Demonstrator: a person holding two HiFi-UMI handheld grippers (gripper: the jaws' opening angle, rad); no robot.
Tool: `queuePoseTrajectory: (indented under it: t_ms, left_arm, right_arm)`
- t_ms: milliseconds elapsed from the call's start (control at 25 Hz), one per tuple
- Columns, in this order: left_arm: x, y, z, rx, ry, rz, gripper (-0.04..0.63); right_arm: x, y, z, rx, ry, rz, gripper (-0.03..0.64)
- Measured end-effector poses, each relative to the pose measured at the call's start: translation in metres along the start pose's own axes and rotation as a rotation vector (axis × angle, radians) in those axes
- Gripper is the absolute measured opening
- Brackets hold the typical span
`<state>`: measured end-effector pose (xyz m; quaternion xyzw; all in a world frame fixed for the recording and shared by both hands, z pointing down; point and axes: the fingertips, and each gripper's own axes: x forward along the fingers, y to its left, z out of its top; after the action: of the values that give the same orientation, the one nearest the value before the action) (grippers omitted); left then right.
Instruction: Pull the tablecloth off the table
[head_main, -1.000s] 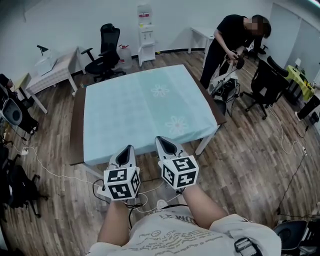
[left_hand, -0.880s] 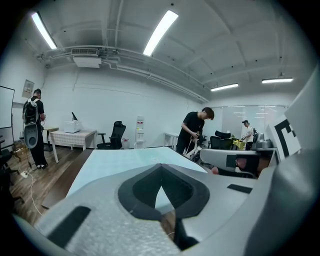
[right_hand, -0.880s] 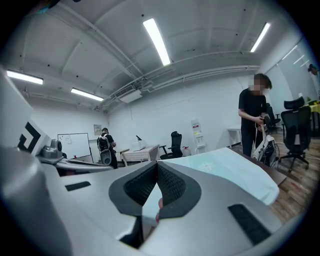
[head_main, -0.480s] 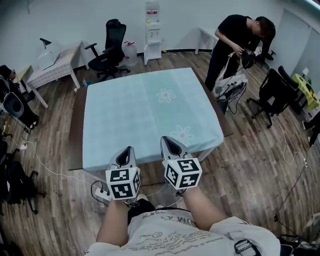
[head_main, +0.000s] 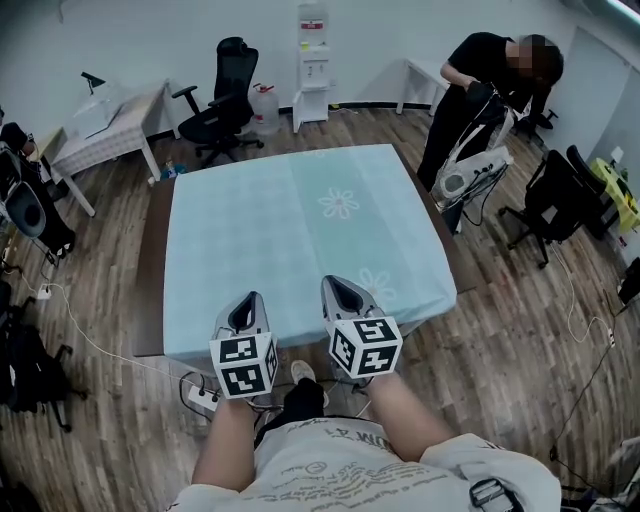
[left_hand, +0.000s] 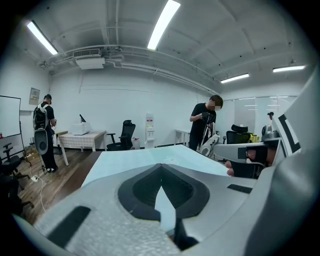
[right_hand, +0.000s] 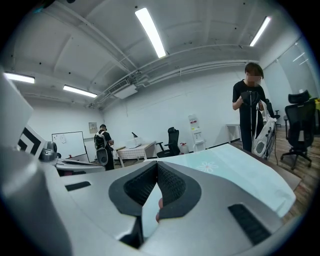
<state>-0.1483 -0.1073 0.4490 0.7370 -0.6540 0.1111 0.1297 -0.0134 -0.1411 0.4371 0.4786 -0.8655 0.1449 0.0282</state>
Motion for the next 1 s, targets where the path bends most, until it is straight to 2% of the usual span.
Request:
queuePoseTrajectory:
  t_ms: [560,800,1000]
  left_arm:
    - [0.141,0.047,0.032,-0.040,0.008,-0.017,0.012]
    - [0.207,0.079,0.039,-0.041,0.063,-0.009,0.012]
    - [0.253,0.108,0.036,0.006,0.140,-0.024,0.013]
  right_arm:
    - [0.131,-0.064,0.017,-0.056,0.054,-0.029,0.012]
    - [0.200,-0.082,0.022,-0.096,0.109,-0.018,0.014]
    - [0.242,-0.113,0.024,-0.067,0.138,-0.082,0.014]
